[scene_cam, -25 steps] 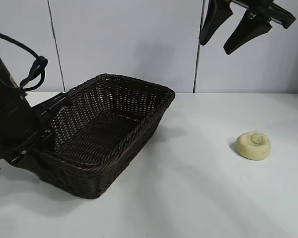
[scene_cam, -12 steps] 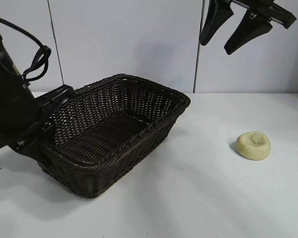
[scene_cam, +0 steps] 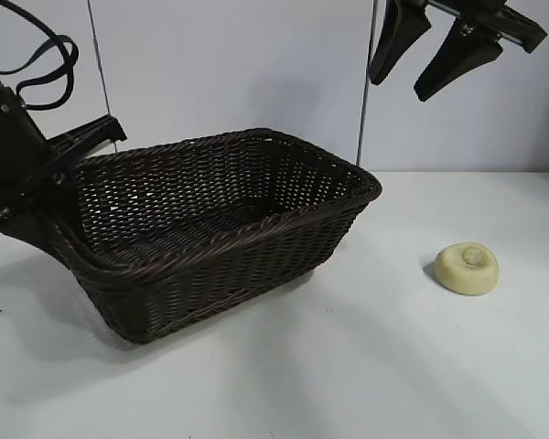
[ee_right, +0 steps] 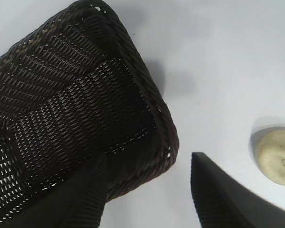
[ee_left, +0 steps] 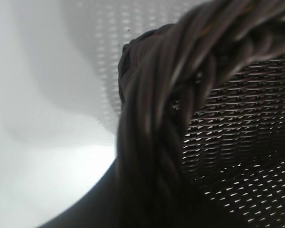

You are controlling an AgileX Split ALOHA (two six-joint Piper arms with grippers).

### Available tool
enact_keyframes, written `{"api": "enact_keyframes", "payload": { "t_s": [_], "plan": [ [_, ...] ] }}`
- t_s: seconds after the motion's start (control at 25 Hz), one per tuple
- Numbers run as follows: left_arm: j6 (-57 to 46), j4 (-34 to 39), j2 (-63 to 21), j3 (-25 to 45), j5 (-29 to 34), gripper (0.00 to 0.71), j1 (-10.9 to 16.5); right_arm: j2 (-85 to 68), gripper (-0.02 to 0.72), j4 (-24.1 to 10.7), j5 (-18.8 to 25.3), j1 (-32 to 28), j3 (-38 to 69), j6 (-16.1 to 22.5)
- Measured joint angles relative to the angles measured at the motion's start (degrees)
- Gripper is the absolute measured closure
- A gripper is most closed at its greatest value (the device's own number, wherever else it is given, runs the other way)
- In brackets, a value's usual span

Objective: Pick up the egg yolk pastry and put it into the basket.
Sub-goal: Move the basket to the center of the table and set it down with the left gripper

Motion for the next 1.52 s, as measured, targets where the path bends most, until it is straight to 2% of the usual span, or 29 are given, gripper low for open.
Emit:
{"api": "enact_keyframes", "payload": {
  "t_s": [0.2,0.6,0.88,1.08,1.52],
  "plan": [
    [12.0,0.2,0.0,-5.0,6.9,0.611,2.4,0.0,0.311,0.0,0.0,0.0,0.0,0.0],
    [23.6,1.6,0.7,-15.5,14.3,0.611,2.4,0.0,0.311,0.0,0.0,0.0,0.0,0.0],
    [29.1,1.9,8.9,-25.0,23.4,0.611,2.4,0.0,0.311,0.0,0.2,0.0,0.0,0.2],
    [30.8,1.8,12.9,-29.9,23.6,0.611,2.4,0.0,0.311,0.0,0.2,0.0,0.0,0.2],
    [36.5,-2.9,19.7,-30.2,21.8,0.611,2.1,0.0,0.311,0.1,0.2,0.0,0.0,0.2]
  ]
}}
